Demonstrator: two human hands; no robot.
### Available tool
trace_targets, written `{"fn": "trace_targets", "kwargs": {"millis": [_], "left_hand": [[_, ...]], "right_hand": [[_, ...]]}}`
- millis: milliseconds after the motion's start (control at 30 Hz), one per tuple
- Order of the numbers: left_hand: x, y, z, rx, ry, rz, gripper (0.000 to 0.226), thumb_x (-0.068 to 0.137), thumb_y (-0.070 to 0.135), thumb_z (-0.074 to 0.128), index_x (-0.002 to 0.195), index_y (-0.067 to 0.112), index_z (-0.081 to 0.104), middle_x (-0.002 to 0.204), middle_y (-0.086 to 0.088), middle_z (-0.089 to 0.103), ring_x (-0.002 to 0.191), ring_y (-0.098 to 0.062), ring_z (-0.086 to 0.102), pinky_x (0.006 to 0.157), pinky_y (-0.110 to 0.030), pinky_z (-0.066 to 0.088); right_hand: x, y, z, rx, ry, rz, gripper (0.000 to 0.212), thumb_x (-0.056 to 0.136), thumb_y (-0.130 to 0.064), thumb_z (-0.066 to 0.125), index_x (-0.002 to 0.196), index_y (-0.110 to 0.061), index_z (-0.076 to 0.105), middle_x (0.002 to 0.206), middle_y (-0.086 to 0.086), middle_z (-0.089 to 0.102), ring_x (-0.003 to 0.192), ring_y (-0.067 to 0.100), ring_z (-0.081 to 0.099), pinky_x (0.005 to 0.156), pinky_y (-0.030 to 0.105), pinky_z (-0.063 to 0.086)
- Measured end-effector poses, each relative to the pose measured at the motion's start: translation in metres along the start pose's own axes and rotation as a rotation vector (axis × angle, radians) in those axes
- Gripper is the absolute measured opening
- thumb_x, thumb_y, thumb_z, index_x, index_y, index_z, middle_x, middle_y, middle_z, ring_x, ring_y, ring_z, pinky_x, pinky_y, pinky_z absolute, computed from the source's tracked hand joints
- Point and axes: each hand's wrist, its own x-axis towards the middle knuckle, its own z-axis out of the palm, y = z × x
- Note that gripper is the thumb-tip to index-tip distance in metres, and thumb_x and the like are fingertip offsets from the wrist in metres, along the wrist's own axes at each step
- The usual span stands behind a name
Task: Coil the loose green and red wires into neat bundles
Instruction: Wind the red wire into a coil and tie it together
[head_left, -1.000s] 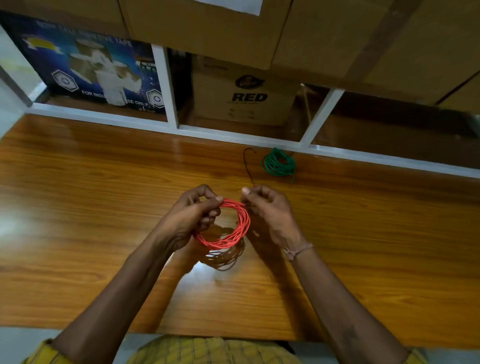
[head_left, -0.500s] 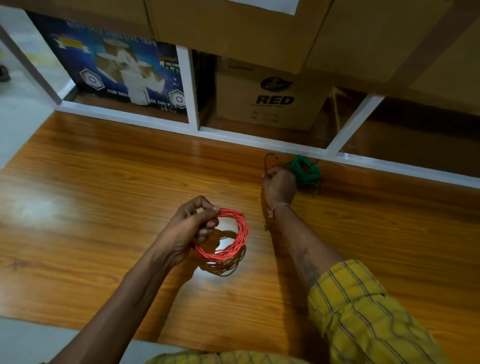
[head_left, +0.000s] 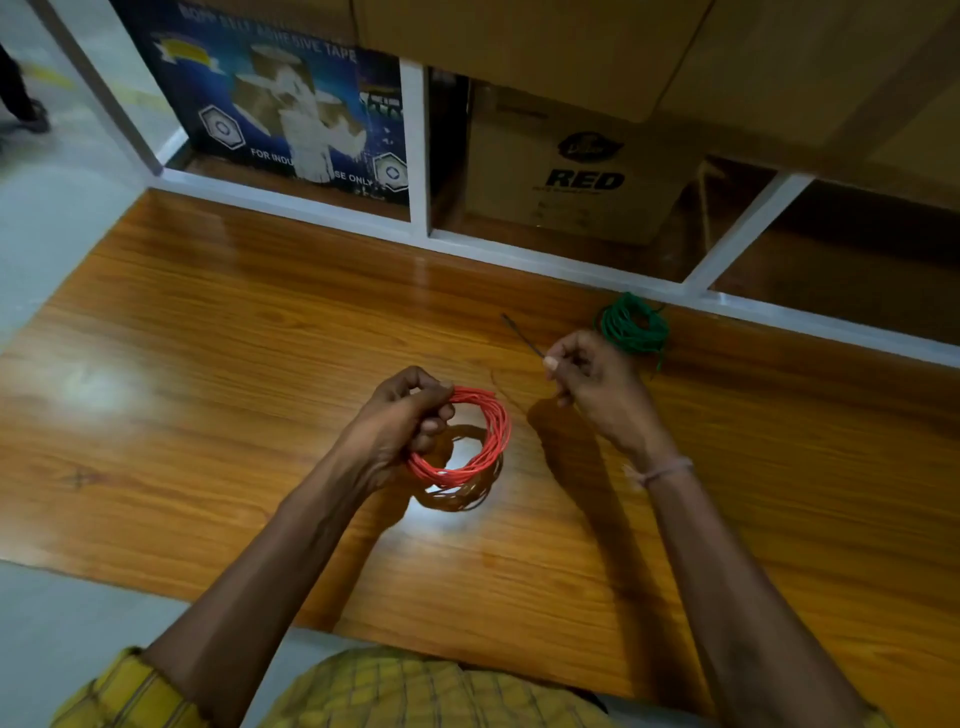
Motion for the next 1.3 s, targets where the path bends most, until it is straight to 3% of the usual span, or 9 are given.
{"fn": "trace_targets", "kwargs": {"millis": [167, 367, 533, 633, 767, 1000, 1067, 1300], "left_hand": [[-0.004, -0.005, 0.005, -0.033, -0.010, -0.032, 0.027, 0.106, -0.001, 0.057, 0.082, 0.010, 0.050, 0.070, -0.010, 0.051, 0.042, -0.004, 0.039, 0.032, -0.013, 0.024], [-0.011, -0.009, 0.012, -0.013, -0.013, -0.027, 0.028, 0.105, -0.001, 0.057, 0.081, 0.011, 0.050, 0.071, -0.010, 0.052, 0.042, -0.003, 0.038, 0.033, -0.012, 0.022], [-0.017, -0.009, 0.016, 0.011, -0.019, -0.007, 0.026, 0.105, -0.001, 0.057, 0.082, 0.010, 0.053, 0.072, -0.010, 0.052, 0.042, -0.003, 0.039, 0.034, -0.013, 0.022], [-0.020, -0.008, 0.017, 0.029, -0.034, -0.002, 0.025, 0.105, 0.000, 0.058, 0.083, 0.011, 0.053, 0.072, -0.009, 0.053, 0.043, -0.004, 0.039, 0.034, -0.013, 0.023], [-0.025, -0.010, 0.021, 0.044, -0.057, -0.003, 0.025, 0.105, 0.002, 0.059, 0.083, 0.012, 0.052, 0.071, -0.008, 0.054, 0.043, -0.004, 0.039, 0.035, -0.014, 0.024], [-0.030, -0.016, 0.024, 0.087, -0.099, 0.026, 0.025, 0.106, 0.006, 0.060, 0.085, 0.014, 0.051, 0.071, -0.007, 0.057, 0.043, -0.004, 0.038, 0.034, -0.015, 0.025], [-0.031, -0.017, 0.023, 0.115, -0.112, 0.038, 0.023, 0.106, 0.008, 0.061, 0.087, 0.015, 0.051, 0.076, -0.010, 0.062, 0.045, -0.005, 0.038, 0.035, -0.016, 0.025], [-0.037, -0.019, 0.023, 0.192, -0.130, 0.071, 0.020, 0.105, 0.011, 0.063, 0.090, 0.015, 0.051, 0.097, -0.026, 0.073, 0.044, -0.006, 0.035, 0.038, -0.017, 0.025]], "right_hand": [[-0.050, -0.031, -0.031, -0.054, -0.130, -0.146, 0.006, 0.100, -0.017, 0.070, 0.105, -0.022, 0.071, 0.098, 0.004, 0.071, 0.088, 0.020, 0.067, 0.075, 0.034, 0.056], [-0.073, -0.045, -0.040, -0.278, -0.257, -0.207, 0.005, 0.096, -0.021, 0.075, 0.097, -0.026, 0.077, 0.091, -0.007, 0.073, 0.083, 0.008, 0.066, 0.070, 0.029, 0.055], [-0.081, -0.052, -0.036, -0.509, -0.326, -0.218, 0.013, 0.096, -0.020, 0.075, 0.093, -0.033, 0.073, 0.093, -0.015, 0.068, 0.088, 0.001, 0.063, 0.074, 0.024, 0.052], [-0.082, -0.054, -0.029, -0.590, -0.285, -0.256, 0.010, 0.095, -0.017, 0.076, 0.095, -0.027, 0.076, 0.092, -0.017, 0.064, 0.086, 0.001, 0.061, 0.075, 0.022, 0.050], [-0.079, -0.048, -0.012, -0.699, -0.181, -0.295, 0.005, 0.096, -0.019, 0.076, 0.096, -0.024, 0.076, 0.098, -0.006, 0.066, 0.090, 0.014, 0.063, 0.076, 0.033, 0.057], [-0.092, -0.026, 0.015, -0.737, 0.057, -0.529, 0.002, 0.093, -0.008, 0.072, 0.092, -0.008, 0.071, 0.090, 0.007, 0.063, 0.084, 0.025, 0.058, 0.067, 0.031, 0.042], [-0.099, -0.021, 0.020, -0.740, 0.124, -0.583, 0.003, 0.094, -0.007, 0.071, 0.093, -0.008, 0.068, 0.090, 0.008, 0.060, 0.083, 0.025, 0.055, 0.068, 0.030, 0.038], [-0.115, -0.011, 0.031, -0.714, 0.246, -0.648, 0.006, 0.101, -0.008, 0.067, 0.095, -0.006, 0.066, 0.090, 0.009, 0.059, 0.082, 0.024, 0.051, 0.066, 0.037, 0.044]]}}
